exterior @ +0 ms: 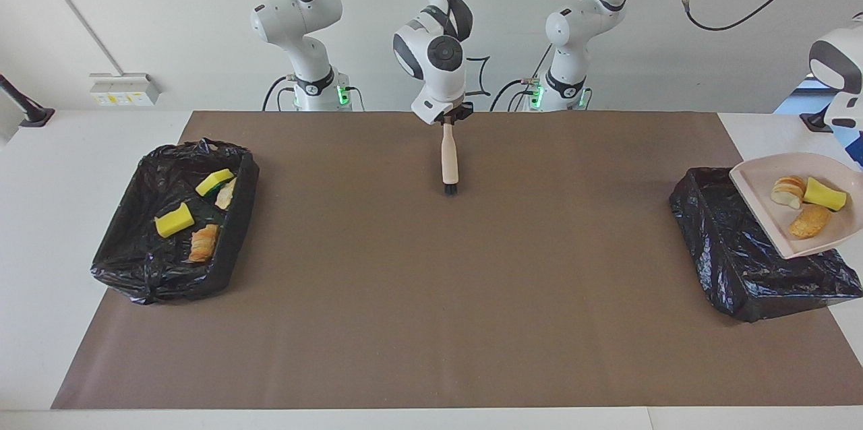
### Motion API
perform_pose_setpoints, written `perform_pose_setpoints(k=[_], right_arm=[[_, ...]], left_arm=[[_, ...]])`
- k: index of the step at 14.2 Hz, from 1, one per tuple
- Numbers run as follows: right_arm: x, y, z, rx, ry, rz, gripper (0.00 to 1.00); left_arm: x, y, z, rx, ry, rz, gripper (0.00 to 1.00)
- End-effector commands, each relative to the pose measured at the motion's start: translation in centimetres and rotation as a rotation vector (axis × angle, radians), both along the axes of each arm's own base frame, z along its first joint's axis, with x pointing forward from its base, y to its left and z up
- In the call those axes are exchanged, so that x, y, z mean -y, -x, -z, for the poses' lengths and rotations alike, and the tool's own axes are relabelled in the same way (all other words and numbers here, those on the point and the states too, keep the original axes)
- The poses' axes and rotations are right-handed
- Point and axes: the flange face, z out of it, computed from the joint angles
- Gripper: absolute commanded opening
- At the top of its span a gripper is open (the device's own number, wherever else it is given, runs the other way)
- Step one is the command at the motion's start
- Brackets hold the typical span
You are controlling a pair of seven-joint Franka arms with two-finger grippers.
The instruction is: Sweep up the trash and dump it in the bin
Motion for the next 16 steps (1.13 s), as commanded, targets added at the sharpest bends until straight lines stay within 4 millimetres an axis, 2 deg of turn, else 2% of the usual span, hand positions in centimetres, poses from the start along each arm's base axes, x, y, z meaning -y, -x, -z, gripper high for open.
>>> perform_pose_setpoints(k=[1, 3, 5, 7, 10, 11, 12, 13, 16], right_arm=[[0.6, 0.1, 0.4, 0.005, 0.004, -0.008, 0.00], [0.6, 0.1, 0.5, 0.006, 0.003, -0.008, 0.00], [0.7, 0.1, 0.7, 0.006, 0.002, -0.011, 0.00], [0.7, 0.0, 1.5, 0.005, -0.001, -0.017, 0.00], [0.6, -0.1, 1.5, 0.010, -0.007, -0.021, 0.00], [0.5, -0.1, 1.4, 0.012, -0.009, -0.021, 0.18], [0.5, -0.3, 1.5, 0.010, -0.009, -0.017, 0.48], [0.4, -0.3, 1.4, 0.012, -0.011, -0.019, 0.99], [0.1, -0.7, 1.2, 0.025, -0.018, -0.039, 1.00]], left_arm=[[1.7, -1.4, 0.3, 0.034, -0.141, -0.026, 0.00], [2.2, -1.3, 1.0, 0.020, -0.168, -0.035, 0.00], [1.9, -1.2, 0.8, 0.001, -0.220, -0.019, 0.00], [0.8, -0.4, 0.6, -0.007, -0.233, -0.035, 0.00], [0.6, 0.5, 0.7, -0.043, -0.302, -0.047, 0.00], [0.6, 0.4, 0.5, -0.038, -0.315, -0.044, 0.00], [0.3, 0.4, -0.2, -0.034, -0.333, -0.043, 0.00], [0.0, 0.6, -0.8, -0.033, -0.342, -0.050, 0.00], [1.2, 1.4, -3.4, -0.044, -0.382, -0.087, 0.00]])
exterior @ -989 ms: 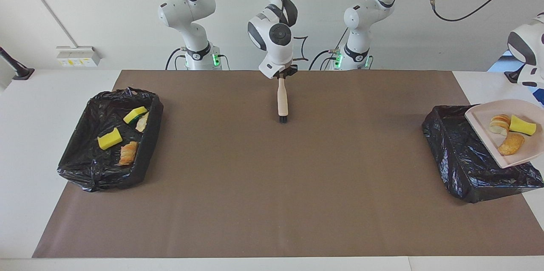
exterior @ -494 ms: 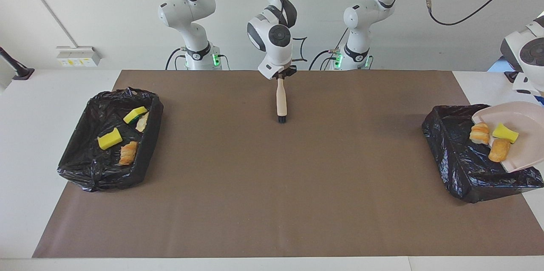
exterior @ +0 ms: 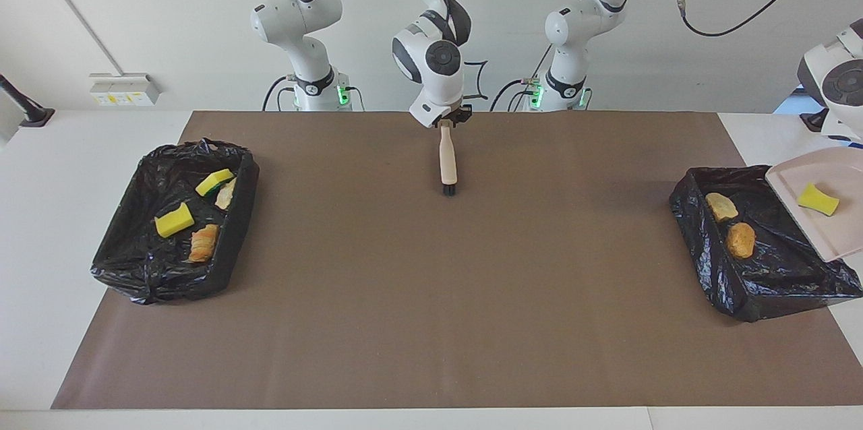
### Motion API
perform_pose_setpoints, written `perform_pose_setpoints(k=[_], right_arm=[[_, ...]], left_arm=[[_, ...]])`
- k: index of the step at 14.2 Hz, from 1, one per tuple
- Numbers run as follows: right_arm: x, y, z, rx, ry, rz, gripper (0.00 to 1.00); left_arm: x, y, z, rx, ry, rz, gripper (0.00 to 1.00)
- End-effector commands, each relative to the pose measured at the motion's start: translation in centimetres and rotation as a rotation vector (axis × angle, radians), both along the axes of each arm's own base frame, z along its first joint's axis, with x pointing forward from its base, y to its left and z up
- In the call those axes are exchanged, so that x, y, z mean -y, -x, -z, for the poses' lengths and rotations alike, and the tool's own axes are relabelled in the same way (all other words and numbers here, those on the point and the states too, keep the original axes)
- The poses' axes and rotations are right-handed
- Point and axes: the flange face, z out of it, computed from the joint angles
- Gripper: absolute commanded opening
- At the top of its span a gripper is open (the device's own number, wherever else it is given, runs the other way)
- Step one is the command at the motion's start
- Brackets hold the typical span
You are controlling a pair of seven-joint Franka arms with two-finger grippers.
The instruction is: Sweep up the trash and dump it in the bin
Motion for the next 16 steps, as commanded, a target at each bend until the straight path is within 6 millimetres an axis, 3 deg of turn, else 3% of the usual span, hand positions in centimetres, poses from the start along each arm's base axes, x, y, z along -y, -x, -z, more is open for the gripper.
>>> perform_pose_setpoints(k=[1, 3, 5, 8, 10, 13, 14, 16], right_arm=[[-0.2, -0.8, 0.0, 0.037, -0.008, -0.051, 1.00], [-0.3, -1.6, -0.7, 0.079, -0.005, -0.053, 1.00], [0.2, -3.8, -1.9, 0.154, -0.024, -0.017, 1.00], [5.1, -10.2, -4.5, 0.279, 0.014, 0.015, 1.00], [8.6, -14.4, -6.8, 0.337, -0.004, 0.015, 1.00], [11.9, -17.7, -9.0, 0.399, 0.010, 0.013, 1.00], [13.1, -18.9, -10.2, 0.430, 0.031, 0.012, 1.00], [14.6, -20.2, -11.8, 0.459, 0.054, 0.023, 1.00]], left_arm=[[1.6, 1.2, -3.0, 0.006, -0.051, -0.033, 0.00], [1.9, 1.9, -3.7, 0.002, -0.059, -0.053, 0.00], [2.9, 2.2, -4.2, -0.017, -0.069, -0.094, 0.00], [4.6, 2.2, -4.6, -0.036, -0.123, -0.076, 0.00], [5.2, 3.3, -2.8, -0.010, -0.131, -0.093, 0.00], [6.4, 3.6, 0.8, -0.009, -0.185, -0.092, 0.00], [7.6, 3.5, 2.4, -0.044, -0.236, -0.040, 0.00], [8.8, 3.3, 3.7, -0.056, -0.266, -0.021, 0.00]])
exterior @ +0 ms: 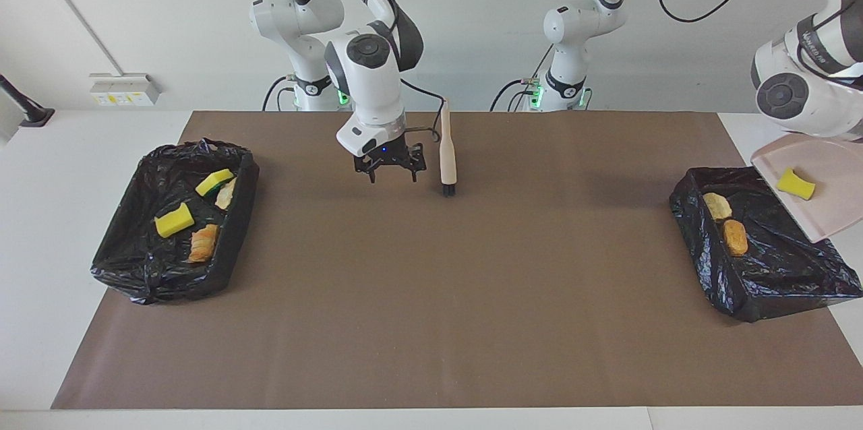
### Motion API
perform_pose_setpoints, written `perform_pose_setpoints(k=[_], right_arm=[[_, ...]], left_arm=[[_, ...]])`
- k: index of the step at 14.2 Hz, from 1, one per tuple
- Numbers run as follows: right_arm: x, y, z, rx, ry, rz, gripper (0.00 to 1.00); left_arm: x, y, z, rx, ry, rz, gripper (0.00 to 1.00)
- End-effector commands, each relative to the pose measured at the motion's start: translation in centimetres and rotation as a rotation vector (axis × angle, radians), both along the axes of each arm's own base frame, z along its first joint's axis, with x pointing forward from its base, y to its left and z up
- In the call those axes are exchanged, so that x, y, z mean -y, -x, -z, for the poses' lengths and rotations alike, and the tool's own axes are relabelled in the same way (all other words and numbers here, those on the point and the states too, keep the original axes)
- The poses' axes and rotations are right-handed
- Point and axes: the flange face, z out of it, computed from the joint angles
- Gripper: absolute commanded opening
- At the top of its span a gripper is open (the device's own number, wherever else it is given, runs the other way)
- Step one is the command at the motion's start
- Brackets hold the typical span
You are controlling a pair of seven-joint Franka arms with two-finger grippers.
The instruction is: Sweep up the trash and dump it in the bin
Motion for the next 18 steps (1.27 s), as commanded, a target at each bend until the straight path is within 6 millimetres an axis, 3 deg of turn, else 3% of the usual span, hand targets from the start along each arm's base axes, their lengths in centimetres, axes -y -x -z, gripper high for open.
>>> perform_pose_setpoints(k=[1, 4, 6, 7, 8, 11, 13, 15, 18], right_arm=[[1.5, -1.6, -2.3, 0.029, 0.041, -0.003, 1.00], [4.1, -3.1, -5.8, 0.045, 0.114, -0.014, 1.00], [7.5, -4.1, -9.1, 0.053, 0.126, -0.037, 1.00], [10.2, -4.5, -10.5, 0.053, 0.130, -0.033, 1.00], [13.0, -4.7, -12.1, 0.066, 0.133, -0.025, 1.00], [19.5, -3.5, -15.8, 0.067, 0.154, -0.043, 1.00], [23.3, -2.4, -17.9, 0.023, 0.162, -0.047, 1.00], [26.8, -1.3, -20.4, -0.040, 0.160, -0.035, 1.00], [30.5, 0.2, -21.2, -0.083, 0.107, 0.021, 1.00]], left_arm=[[2.6, 0.7, 1.2, -0.008, -0.051, 0.026, 0.00], [3.0, 1.2, 2.9, 0.014, -0.110, 0.017, 0.00], [2.6, 1.4, 2.2, 0.012, -0.173, 0.005, 0.00], [3.3, 1.2, 1.8, 0.009, -0.209, 0.010, 0.00], [3.8, 1.0, 0.8, 0.021, -0.231, 0.008, 0.00], [4.3, 0.4, -5.2, 0.086, -0.194, 0.014, 0.00], [5.4, -0.2, -6.8, 0.140, -0.046, -0.028, 0.00], [9.6, -0.9, -5.9, 0.144, 0.059, -0.020, 0.00], [15.0, -1.0, -3.9, 0.156, 0.298, -0.052, 0.00]])
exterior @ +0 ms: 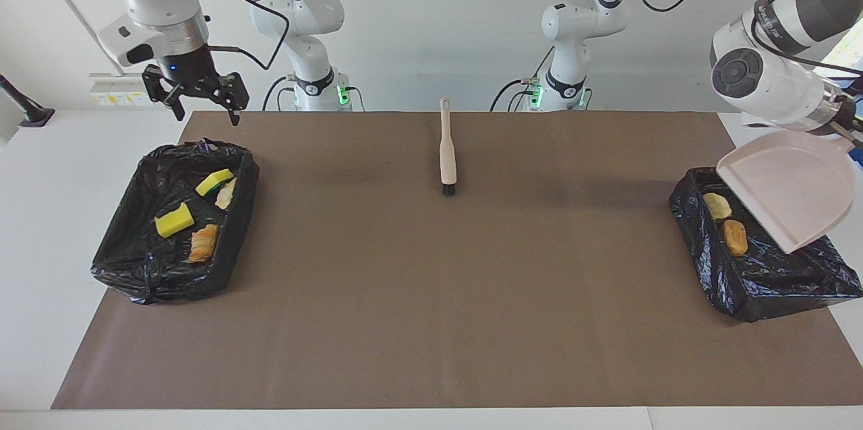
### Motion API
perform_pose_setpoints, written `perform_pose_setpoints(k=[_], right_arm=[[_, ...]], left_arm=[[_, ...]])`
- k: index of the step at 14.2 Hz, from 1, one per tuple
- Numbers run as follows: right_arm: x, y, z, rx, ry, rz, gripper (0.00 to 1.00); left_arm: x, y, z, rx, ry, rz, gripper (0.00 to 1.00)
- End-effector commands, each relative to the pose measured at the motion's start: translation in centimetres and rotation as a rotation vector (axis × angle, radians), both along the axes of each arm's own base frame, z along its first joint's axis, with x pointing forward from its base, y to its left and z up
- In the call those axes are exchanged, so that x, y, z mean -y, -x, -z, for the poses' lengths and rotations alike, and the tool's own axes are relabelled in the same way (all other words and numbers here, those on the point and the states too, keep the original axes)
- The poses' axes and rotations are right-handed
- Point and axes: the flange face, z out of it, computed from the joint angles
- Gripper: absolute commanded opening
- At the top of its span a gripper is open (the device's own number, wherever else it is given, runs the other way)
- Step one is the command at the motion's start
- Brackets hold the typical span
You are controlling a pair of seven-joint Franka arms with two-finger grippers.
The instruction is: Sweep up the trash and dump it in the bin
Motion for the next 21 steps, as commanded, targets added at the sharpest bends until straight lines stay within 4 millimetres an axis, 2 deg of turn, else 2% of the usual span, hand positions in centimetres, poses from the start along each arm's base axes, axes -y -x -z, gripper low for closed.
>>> perform_pose_setpoints(k=[1, 3, 6, 7, 8, 11, 12, 14, 16, 19, 21], right_arm=[[1.4, 0.8, -0.1, -0.020, -0.045, 0.016, 1.00], [1.5, 1.1, 0.0, -0.020, -0.086, 0.026, 1.00], [1.8, 1.2, 0.0, -0.026, -0.091, 0.023, 1.00], [0.8, 1.4, 0.1, -0.051, -0.098, 0.008, 1.00], [0.7, 1.4, 0.0, -0.052, -0.103, 0.007, 1.00], [0.9, 1.4, 0.0, -0.048, -0.149, 0.028, 1.00], [0.9, 1.3, 0.1, -0.045, -0.134, 0.016, 1.00], [0.4, 1.2, 0.1, -0.040, -0.117, 0.009, 1.00], [0.3, 1.0, 0.1, -0.026, -0.092, -0.003, 1.00], [-0.2, 0.8, -0.1, -0.014, -0.066, -0.040, 1.00], [-0.2, 0.8, 0.0, -0.017, -0.069, -0.042, 1.00]], left_arm=[[4.5, 0.0, 1.1, 0.027, 0.176, -0.042, 0.00], [6.5, 0.7, 2.3, 0.107, 0.333, -0.192, 0.00], [12.7, 1.4, 3.5, 0.160, 0.450, -0.274, 0.00], [15.0, 1.7, 4.1, 0.210, 0.511, -0.353, 0.00], [17.4, 2.1, 4.6, 0.245, 0.541, -0.408, 0.00], [25.1, 2.8, 8.3, 0.348, 0.619, -0.609, 0.00], [27.7, 3.0, 8.9, 0.373, 0.653, -0.693, 0.00], [31.4, 3.2, 9.6, 0.419, 0.715, -0.870, 0.00], [36.6, 4.3, 11.9, 0.435, 0.722, -0.938, 0.00], [43.0, 3.9, 14.0, 0.471, 0.745, -1.070, 0.00], [46.6, 3.5, 14.5, 0.516, 0.753, -1.119, 0.00]])
